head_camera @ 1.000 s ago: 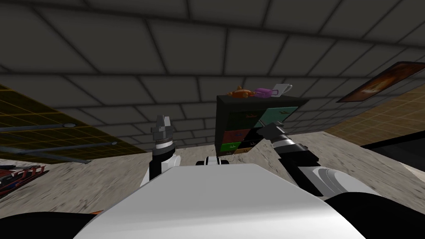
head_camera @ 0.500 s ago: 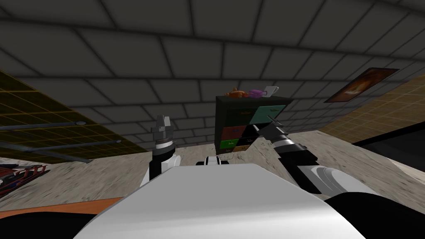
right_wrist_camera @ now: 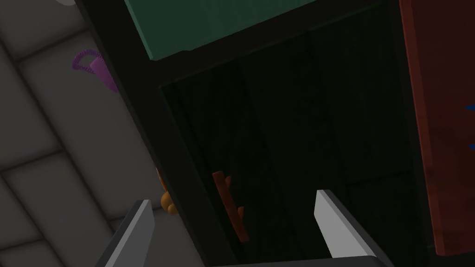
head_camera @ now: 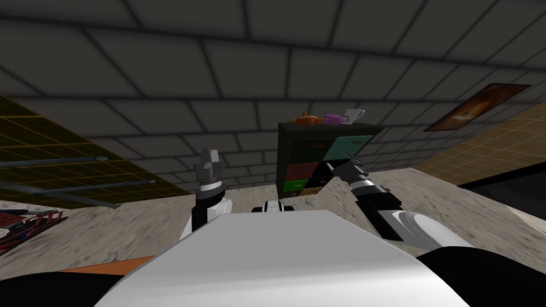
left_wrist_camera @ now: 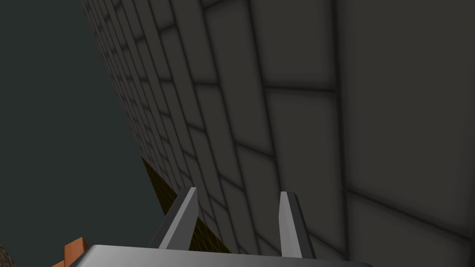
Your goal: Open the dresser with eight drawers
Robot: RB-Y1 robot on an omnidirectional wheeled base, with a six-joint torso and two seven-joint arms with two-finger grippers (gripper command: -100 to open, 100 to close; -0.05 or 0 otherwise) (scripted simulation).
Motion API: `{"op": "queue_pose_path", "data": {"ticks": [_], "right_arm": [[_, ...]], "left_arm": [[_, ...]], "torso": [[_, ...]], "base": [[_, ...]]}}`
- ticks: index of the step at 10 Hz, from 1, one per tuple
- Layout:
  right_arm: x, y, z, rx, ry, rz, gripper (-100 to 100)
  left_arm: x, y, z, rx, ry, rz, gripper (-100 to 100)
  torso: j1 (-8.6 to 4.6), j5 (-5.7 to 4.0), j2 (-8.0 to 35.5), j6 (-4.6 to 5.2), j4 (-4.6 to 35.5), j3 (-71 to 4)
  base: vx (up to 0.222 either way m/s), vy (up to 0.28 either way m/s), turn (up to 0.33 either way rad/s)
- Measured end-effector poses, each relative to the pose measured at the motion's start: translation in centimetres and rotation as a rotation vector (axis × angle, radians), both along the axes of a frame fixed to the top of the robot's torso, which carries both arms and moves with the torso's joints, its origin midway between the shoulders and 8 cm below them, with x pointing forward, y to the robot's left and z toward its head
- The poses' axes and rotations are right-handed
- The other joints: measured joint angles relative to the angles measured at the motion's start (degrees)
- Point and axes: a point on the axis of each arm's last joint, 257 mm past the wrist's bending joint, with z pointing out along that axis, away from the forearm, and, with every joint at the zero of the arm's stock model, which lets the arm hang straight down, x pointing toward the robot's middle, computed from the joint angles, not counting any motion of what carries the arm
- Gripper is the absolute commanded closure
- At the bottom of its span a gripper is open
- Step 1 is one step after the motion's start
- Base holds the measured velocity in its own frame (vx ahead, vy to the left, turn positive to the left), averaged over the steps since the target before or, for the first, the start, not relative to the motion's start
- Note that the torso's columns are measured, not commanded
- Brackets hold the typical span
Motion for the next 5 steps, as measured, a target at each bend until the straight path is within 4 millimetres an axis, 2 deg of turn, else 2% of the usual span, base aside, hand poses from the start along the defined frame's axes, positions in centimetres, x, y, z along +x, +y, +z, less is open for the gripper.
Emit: {"op": "queue_pose_path", "data": {"ticks": [1,3,4,5], "right_arm": [[0.2,-0.2,0.0,0.026,-0.009,-0.003,-100],[0.5,0.8,1.0,0.028,-0.043,0.018,-100],[0.6,1.6,2.1,-0.001,-0.062,0.033,-100],[0.6,1.7,2.2,-0.006,-0.065,0.034,-100]], "left_arm": [[0.0,0.0,0.0,0.000,0.000,0.000,0],[0.0,0.0,0.0,0.000,0.000,0.000,0],[0.0,0.0,0.0,0.000,0.000,0.000,0],[0.0,0.0,0.0,0.000,0.000,0.000,0]], "torso": [[0.04,0.01,-0.16,-0.02,-0.04,-0.10],[0.03,0.02,-0.21,0.00,-0.07,-0.15],[-0.07,-0.01,-0.13,0.00,-0.05,-0.10],[-0.16,-0.05,0.21,0.03,0.04,0.11]], "base": [[0.121,0.053,0.078],[0.151,0.048,0.081],[0.071,0.015,0.018],[0.094,0.001,-0.038]]}}
